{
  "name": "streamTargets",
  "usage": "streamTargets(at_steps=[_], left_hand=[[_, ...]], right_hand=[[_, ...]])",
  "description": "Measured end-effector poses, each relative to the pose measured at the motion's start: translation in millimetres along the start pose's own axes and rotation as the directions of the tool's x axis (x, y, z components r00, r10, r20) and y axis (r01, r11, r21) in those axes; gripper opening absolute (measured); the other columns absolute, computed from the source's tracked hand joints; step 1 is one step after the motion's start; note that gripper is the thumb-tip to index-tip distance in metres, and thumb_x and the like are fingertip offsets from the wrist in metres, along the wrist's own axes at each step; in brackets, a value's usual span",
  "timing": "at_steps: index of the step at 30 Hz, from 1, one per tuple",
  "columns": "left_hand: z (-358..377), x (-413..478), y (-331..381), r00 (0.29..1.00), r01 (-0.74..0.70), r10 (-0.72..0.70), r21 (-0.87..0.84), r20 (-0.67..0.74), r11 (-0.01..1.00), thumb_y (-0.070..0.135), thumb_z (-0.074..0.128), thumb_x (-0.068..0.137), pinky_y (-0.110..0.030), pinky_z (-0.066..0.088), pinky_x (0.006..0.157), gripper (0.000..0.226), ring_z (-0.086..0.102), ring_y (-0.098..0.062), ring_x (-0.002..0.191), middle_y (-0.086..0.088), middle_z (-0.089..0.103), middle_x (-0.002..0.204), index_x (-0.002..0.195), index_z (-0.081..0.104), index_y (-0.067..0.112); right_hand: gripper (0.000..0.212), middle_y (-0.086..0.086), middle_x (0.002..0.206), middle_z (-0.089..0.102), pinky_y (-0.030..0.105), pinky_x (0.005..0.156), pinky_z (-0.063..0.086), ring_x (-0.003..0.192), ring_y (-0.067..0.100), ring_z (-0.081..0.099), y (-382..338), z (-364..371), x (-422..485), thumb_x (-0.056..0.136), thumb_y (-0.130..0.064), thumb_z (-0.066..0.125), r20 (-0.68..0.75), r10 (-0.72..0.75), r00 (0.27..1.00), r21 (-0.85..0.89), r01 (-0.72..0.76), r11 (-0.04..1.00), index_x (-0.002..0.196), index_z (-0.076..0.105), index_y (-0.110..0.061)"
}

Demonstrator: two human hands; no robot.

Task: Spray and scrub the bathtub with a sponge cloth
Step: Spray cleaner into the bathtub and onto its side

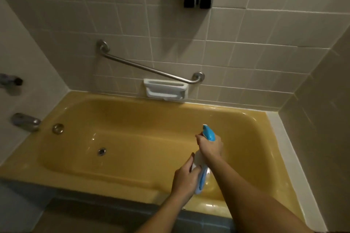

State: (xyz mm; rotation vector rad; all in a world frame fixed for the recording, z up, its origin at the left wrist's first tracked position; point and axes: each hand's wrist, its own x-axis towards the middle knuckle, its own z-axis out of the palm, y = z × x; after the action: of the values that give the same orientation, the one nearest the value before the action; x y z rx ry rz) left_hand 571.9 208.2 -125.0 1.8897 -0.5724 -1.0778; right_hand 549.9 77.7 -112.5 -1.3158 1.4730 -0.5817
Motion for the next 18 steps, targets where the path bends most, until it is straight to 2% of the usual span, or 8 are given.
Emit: streamTargets(at_steps=[4, 8, 12, 15, 18], left_hand=[[-97, 2, -31, 0.999, 0.005, -0.007, -0.046, -0.050, 0.999, 0.038, 0.047, 0.110, -0.017, 0.048, 0.087, 0.045, 0.059, 0.004, 0.109, 0.024, 0.063, 0.125, 0.154, 0.046, 0.040], [-198, -6, -61, 0.993, 0.006, -0.017, -0.097, -0.119, 0.995, 0.039, 0.047, 0.110, -0.019, 0.048, 0.087, 0.043, 0.061, 0.001, 0.110, 0.021, 0.066, 0.123, 0.152, 0.049, 0.041], [-295, -21, -87, 0.978, -0.005, -0.028, -0.157, -0.205, 0.988, 0.035, 0.047, 0.110, -0.013, 0.043, 0.081, 0.040, 0.058, 0.005, 0.107, 0.029, 0.062, 0.114, 0.149, 0.050, 0.042], [-354, -29, -107, 0.950, -0.007, -0.054, -0.193, -0.306, 0.981, 0.034, 0.049, 0.110, -0.017, 0.045, 0.087, 0.041, 0.059, 0.003, 0.109, 0.031, 0.060, 0.114, 0.150, 0.050, 0.041], [-402, -40, -128, 0.927, -0.004, -0.073, -0.204, -0.368, 0.979, 0.030, 0.050, 0.109, -0.026, 0.046, 0.100, 0.042, 0.058, -0.003, 0.116, 0.025, 0.060, 0.121, 0.150, 0.051, 0.039]], right_hand=[[0.011, 0.009, 0.074, 0.066, 0.031, 0.060, 0.048, 0.065, 0.017, 0.057, -24, 93, -41, 0.081, -0.011, 0.073, 0.102, -0.019, 0.995, -0.011, 0.020, 1.000, 0.086, 0.070, -0.001], [0.011, 0.011, 0.084, 0.073, 0.032, 0.062, 0.050, 0.071, 0.017, 0.062, -51, 187, -94, 0.083, -0.013, 0.072, 0.206, -0.044, 0.977, -0.003, 0.046, 0.999, 0.087, 0.071, -0.003], [0.011, 0.013, 0.073, 0.074, 0.033, 0.062, 0.051, 0.065, 0.018, 0.063, -79, 279, -153, 0.078, -0.007, 0.065, 0.297, -0.100, 0.950, -0.037, 0.116, 0.993, 0.071, 0.071, -0.001], [0.011, 0.007, 0.068, 0.069, 0.032, 0.060, 0.050, 0.063, 0.013, 0.060, -100, 339, -192, 0.081, -0.011, 0.070, 0.394, -0.156, 0.906, -0.043, 0.188, 0.981, 0.076, 0.070, -0.001], [0.009, 0.007, 0.077, 0.074, 0.024, 0.056, 0.047, 0.066, 0.014, 0.063, -110, 388, -222, 0.082, -0.010, 0.068, 0.448, -0.154, 0.881, -0.037, 0.190, 0.981, 0.078, 0.071, -0.002]])
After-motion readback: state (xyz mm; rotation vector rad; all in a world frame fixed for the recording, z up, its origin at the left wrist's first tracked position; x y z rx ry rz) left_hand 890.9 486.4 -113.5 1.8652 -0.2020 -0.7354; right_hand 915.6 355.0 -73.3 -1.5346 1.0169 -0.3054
